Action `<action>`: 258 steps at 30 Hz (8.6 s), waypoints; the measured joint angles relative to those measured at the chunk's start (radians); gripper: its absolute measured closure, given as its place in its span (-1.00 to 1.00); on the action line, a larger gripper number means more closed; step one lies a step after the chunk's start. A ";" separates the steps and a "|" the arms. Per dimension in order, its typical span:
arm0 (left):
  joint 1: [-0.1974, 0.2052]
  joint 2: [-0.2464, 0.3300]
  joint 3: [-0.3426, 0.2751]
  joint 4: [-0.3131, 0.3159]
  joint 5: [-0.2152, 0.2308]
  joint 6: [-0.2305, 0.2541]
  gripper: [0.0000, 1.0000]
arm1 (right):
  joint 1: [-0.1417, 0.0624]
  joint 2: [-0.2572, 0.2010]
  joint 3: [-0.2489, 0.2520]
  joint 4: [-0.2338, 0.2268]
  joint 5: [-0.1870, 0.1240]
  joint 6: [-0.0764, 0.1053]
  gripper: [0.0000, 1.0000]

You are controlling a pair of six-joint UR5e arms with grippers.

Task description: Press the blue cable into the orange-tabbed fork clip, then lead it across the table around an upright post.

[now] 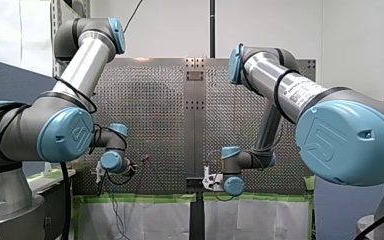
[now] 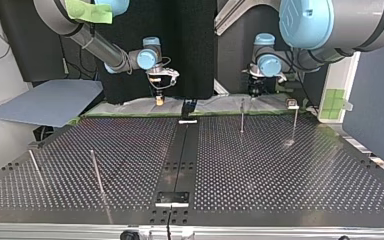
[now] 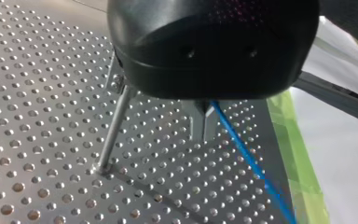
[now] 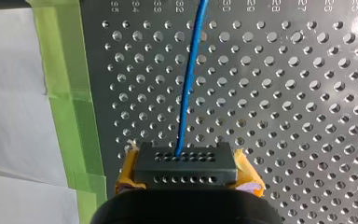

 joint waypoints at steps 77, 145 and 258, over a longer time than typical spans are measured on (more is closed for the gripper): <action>0.023 -0.002 -0.003 -0.004 0.015 0.022 0.99 | -0.011 -0.018 -0.009 0.025 0.002 -0.009 1.00; 0.021 0.034 -0.003 -0.043 0.012 0.026 0.99 | -0.032 -0.018 -0.009 0.030 0.002 -0.011 1.00; 0.063 -0.027 0.147 -0.136 0.132 -0.036 0.99 | -0.150 -0.018 -0.155 0.111 -0.086 -0.011 1.00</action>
